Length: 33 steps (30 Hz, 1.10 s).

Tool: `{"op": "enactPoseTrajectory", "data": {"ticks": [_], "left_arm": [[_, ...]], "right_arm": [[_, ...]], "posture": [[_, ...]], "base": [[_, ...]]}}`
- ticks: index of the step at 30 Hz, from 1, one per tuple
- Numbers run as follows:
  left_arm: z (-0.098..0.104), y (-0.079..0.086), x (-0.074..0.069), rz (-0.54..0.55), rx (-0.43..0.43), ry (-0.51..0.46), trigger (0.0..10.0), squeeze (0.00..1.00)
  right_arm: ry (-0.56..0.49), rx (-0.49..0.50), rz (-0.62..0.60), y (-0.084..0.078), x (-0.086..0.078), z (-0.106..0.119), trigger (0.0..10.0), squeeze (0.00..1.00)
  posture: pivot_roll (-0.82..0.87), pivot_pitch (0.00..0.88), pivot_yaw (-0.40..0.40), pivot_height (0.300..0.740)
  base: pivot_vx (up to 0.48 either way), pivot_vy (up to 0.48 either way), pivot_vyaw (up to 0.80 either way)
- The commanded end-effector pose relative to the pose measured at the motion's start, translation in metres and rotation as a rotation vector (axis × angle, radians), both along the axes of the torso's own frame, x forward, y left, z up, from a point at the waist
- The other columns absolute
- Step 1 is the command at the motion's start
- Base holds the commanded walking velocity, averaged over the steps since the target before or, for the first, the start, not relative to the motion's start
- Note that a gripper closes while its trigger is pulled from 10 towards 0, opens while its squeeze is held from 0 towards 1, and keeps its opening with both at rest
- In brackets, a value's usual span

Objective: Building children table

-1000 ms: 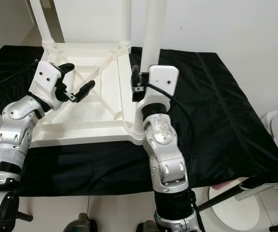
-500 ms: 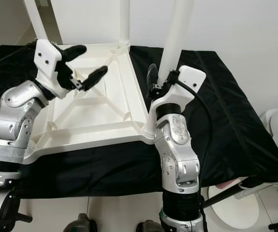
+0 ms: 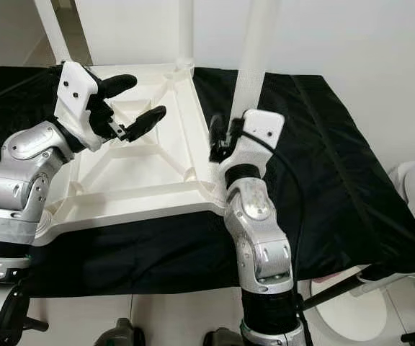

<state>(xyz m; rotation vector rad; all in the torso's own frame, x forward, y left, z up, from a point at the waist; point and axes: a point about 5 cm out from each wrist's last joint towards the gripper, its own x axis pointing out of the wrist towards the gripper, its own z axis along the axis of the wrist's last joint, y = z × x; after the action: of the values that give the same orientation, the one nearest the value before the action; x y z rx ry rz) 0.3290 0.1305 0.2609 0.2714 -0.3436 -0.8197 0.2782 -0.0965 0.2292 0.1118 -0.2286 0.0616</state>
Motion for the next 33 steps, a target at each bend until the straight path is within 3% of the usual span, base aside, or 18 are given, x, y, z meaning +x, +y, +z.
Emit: {"op": "enactPoseTrajectory", "data": {"ticks": [1, 2, 3, 8, 33], "left_arm": [[0.003, -0.002, 0.000, 0.043, -0.018, -0.011, 10.0, 0.00], [0.003, -0.002, 0.000, 0.043, -0.018, -0.011, 10.0, 0.00], [0.004, -0.001, 0.000, 0.046, -0.022, -0.009, 10.0, 0.00], [0.004, 0.000, 0.000, 0.056, -0.032, -0.002, 10.0, 0.00], [0.001, 0.000, 0.002, 0.089, -0.034, 0.025, 10.0, 0.00]], "right_arm": [[-0.021, -0.032, -0.002, 0.000, 0.001, 0.006, 10.0, 0.45], [-0.021, -0.032, -0.002, 0.000, 0.001, 0.006, 10.0, 0.45], [-0.028, -0.076, -0.016, 0.000, 0.001, 0.008, 10.0, 0.00], [-0.037, -0.137, -0.039, -0.001, 0.000, 0.010, 10.0, 0.00], [0.093, -0.176, -0.031, 0.001, -0.001, -0.014, 10.0, 0.00]], "posture": [[0.02, 0.031, -0.025, 0.740], [0.02, 0.031, -0.025, 0.740], [0.02, 0.030, -0.027, 0.740], [0.02, 0.030, -0.032, 0.740], [0.01, 0.033, -0.035, 0.740]], "base": [[0.000, 0.000, 0.00], [0.000, 0.000, 0.00], [0.000, 0.000, 0.00], [0.000, 0.000, 0.00], [0.000, 0.000, 0.00]]}}
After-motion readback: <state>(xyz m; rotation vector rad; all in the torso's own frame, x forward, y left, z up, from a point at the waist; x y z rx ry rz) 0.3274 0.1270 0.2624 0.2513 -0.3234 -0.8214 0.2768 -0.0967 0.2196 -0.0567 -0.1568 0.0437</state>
